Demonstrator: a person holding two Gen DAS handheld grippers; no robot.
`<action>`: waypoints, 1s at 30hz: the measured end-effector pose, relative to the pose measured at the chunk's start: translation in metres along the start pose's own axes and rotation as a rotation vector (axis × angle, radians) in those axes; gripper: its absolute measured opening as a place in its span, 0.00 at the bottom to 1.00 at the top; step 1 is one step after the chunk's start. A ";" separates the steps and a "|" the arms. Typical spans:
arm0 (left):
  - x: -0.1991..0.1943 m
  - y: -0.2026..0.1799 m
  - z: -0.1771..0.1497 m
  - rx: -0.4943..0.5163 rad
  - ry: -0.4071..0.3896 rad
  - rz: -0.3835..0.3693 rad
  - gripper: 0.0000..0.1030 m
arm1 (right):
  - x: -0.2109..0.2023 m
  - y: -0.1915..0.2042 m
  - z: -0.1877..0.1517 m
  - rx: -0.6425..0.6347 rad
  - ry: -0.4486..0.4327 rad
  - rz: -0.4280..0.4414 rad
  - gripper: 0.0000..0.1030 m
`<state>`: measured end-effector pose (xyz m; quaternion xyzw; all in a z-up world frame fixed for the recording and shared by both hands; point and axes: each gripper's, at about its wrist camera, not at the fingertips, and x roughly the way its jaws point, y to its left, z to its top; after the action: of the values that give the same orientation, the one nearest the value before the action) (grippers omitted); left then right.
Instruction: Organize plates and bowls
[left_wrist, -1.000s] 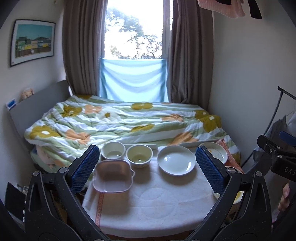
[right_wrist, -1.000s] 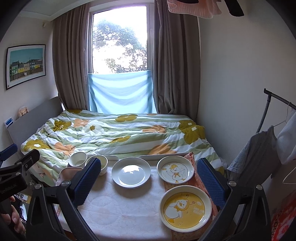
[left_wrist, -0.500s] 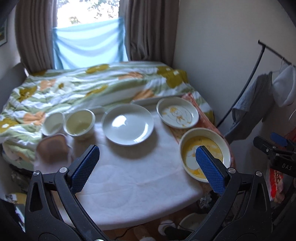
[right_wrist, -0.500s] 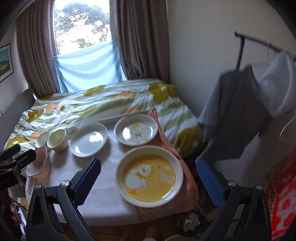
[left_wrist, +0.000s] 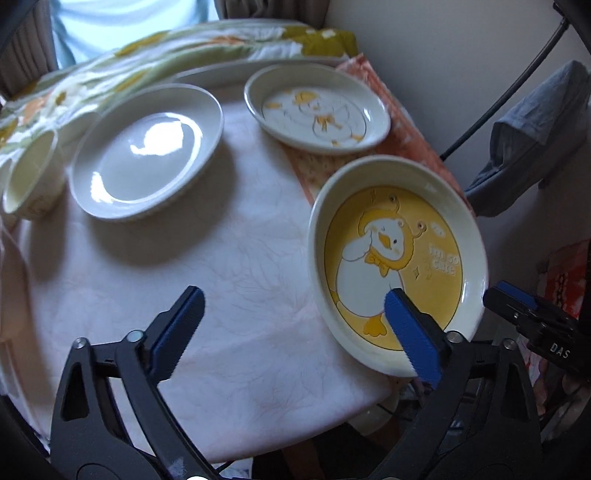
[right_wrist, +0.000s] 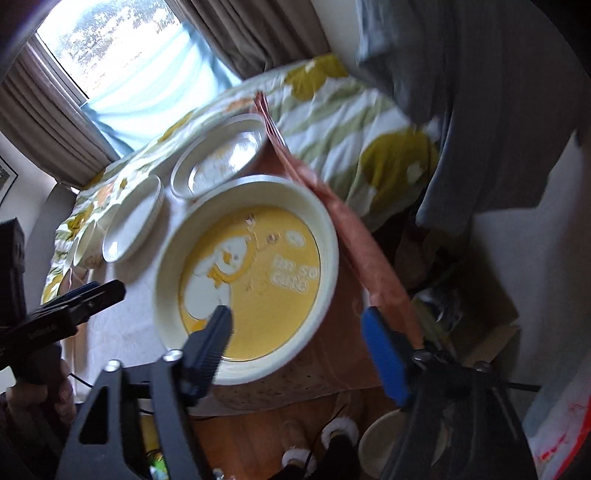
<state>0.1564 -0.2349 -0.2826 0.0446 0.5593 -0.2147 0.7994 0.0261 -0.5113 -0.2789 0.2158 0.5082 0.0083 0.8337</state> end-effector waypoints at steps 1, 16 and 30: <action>0.007 -0.001 0.000 0.002 0.017 0.001 0.82 | 0.008 -0.004 0.002 0.011 0.016 0.023 0.55; 0.053 -0.016 0.017 0.003 0.096 -0.028 0.24 | 0.046 -0.018 0.040 -0.047 0.048 0.057 0.21; 0.048 -0.022 0.009 0.015 0.059 0.028 0.20 | 0.041 -0.009 0.042 -0.162 0.052 0.035 0.15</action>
<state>0.1691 -0.2719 -0.3195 0.0648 0.5803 -0.2064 0.7851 0.0805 -0.5244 -0.3005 0.1563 0.5234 0.0695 0.8347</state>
